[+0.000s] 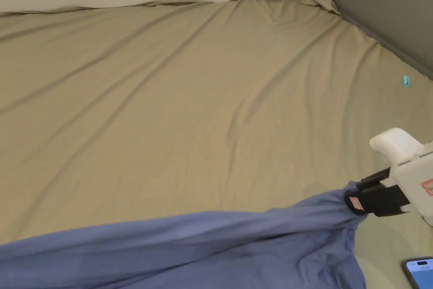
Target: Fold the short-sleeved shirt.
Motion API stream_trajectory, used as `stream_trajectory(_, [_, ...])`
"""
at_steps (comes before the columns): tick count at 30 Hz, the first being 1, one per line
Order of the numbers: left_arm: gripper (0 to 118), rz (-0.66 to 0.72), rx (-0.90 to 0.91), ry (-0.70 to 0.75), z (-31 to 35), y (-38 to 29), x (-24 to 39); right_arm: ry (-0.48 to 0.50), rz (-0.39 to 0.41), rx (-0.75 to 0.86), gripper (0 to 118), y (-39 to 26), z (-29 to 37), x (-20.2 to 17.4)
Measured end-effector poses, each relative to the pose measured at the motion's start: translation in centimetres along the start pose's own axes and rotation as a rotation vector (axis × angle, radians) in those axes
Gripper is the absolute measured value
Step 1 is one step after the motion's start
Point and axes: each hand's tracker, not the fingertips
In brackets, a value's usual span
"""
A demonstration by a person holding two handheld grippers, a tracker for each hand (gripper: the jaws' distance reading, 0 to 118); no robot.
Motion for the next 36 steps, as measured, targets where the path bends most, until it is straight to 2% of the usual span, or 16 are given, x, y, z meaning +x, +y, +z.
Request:
stream_trajectory(4, [2, -0.026, -0.082, 0.019, -0.1, -3.1, -0.2, 0.036, -0.005, -0.121, 3, -3.7, -2.0, -1.0])
stream_trajectory(8, [2, -0.134, -0.236, 0.234, -2.9, -5.7, -0.2, -0.015, 0.038, -0.204, 3, -6.1, -6.3, -2.9])
stream_trajectory(10, [2, -0.086, -0.276, 0.214, -4.8, -6.8, -0.6, -0.052, 0.04, -0.228, 3, -6.7, -8.9, -3.2])
stream_trajectory(19, [3, -0.035, -0.29, 0.263, -7.6, -9.3, -2.5, -0.05, -0.117, -0.145, 3, -8.2, -11.4, -0.4])
stream_trajectory(22, [17, -0.093, -0.267, 0.288, -7.3, -9.6, -1.4, -0.098, -0.094, -0.126, 9, -8.4, -10.6, -2.9])
stream_trajectory(23, [57, -0.104, -0.268, 0.298, -6.3, -9.3, -0.9, -0.114, -0.033, -0.125, 19, -8.4, -10.1, -3.4])
stream_trajectory(24, [103, -0.125, -0.244, 0.334, -4.7, -8.8, -0.5, -0.119, 0.04, -0.126, 45, -8.3, -9.1, -3.9])
stream_trajectory(25, [118, -0.102, -0.181, 0.331, -2.4, -8.3, 0.1, -0.153, 0.112, -0.053, 91, -8.5, -6.9, -5.3])
stream_trajectory(26, [117, -0.07, -0.082, 0.273, 0.0, -8.0, 0.7, -0.182, 0.134, 0.02, 118, -8.7, -5.1, -6.0])
stream_trajectory(27, [118, -0.042, 0.079, 0.153, 2.2, -7.4, 1.1, -0.202, 0.128, 0.094, 116, -8.9, -3.2, -6.7])
stream_trajectory(28, [118, 0.004, 0.126, 0.104, 4.2, -7.5, 1.5, -0.164, 0.113, 0.261, 116, -9.0, -0.1, -7.7])
stream_trajectory(29, [118, 0.039, 0.151, 0.057, 5.4, -7.8, 2.1, -0.131, 0.09, 0.32, 118, -8.1, 3.7, -9.4])
stream_trajectory(31, [118, 0.02, 0.145, 0.022, 7.2, -9.1, 3.9, -0.107, 0.021, 0.415, 118, -8.0, 7.5, -11.4])
stream_trajectory(34, [118, -0.001, 0.08, 0.025, 7.5, -11.1, 5.6, -0.112, -0.087, 0.581, 114, -9.5, 8.4, -13.1])
stream_trajectory(35, [107, -0.046, 0.136, 0.066, 7.7, -11.5, 6.5, -0.116, -0.101, 0.643, 85, -10.0, 8.9, -14.1])
stream_trajectory(36, [70, -0.049, 0.152, 0.082, 7.5, -11.8, 6.7, -0.131, -0.118, 0.66, 32, -10.1, 9.0, -14.9])
